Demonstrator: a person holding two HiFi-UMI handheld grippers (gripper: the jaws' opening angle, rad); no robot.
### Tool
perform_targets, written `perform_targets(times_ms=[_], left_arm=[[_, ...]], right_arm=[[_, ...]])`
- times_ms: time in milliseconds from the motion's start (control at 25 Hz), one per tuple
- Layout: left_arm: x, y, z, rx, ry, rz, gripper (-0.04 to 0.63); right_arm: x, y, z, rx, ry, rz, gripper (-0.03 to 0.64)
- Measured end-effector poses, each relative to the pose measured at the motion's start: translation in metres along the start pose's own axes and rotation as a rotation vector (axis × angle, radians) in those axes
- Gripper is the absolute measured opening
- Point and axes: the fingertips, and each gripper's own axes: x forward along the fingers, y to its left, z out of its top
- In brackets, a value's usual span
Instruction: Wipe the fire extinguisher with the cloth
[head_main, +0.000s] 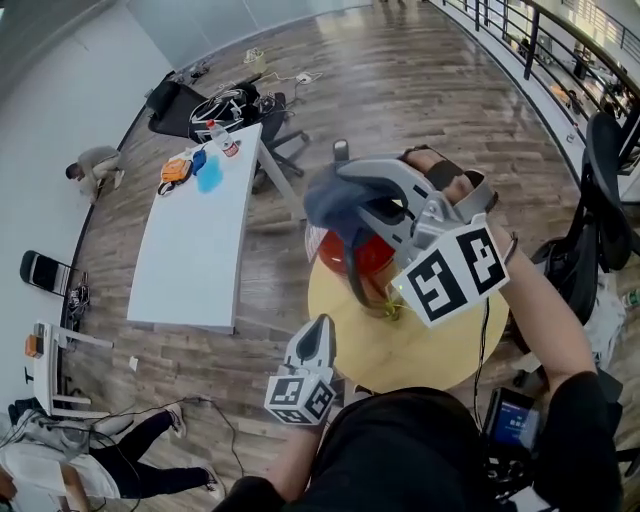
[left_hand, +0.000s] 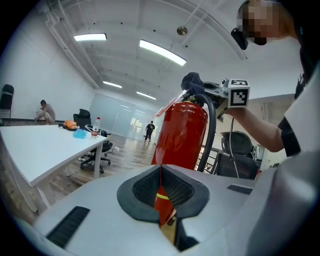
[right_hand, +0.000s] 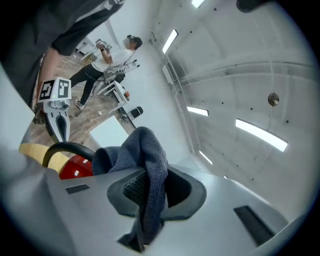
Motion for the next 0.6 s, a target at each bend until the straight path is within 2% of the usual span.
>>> perform_targets(times_ms=[160, 320, 480, 600], left_arm=[[-0.006, 0.011, 0.002, -0.011, -0.009, 0.012, 0.023], [-0.009, 0.019, -0.004, -0.024, -0.007, 0.008, 0.023], [-0.009, 0.027, -0.005, -0.035, -0.01, -0.015, 0.023], [-0.012, 0.035, -0.003, -0.042, -0.003, -0.04, 0.023]], right_arm=[[0.037, -0.034, -0.017, 0.12, 0.066, 0.046, 0.058], [0.059, -0.046, -0.021, 0.039, 0.137, 0.025, 0.058], [0.061, -0.01, 0.006, 0.002, 0.144, 0.158, 0.057], [0.055, 0.025, 0.028, 0.013, 0.141, 0.214, 0.057]])
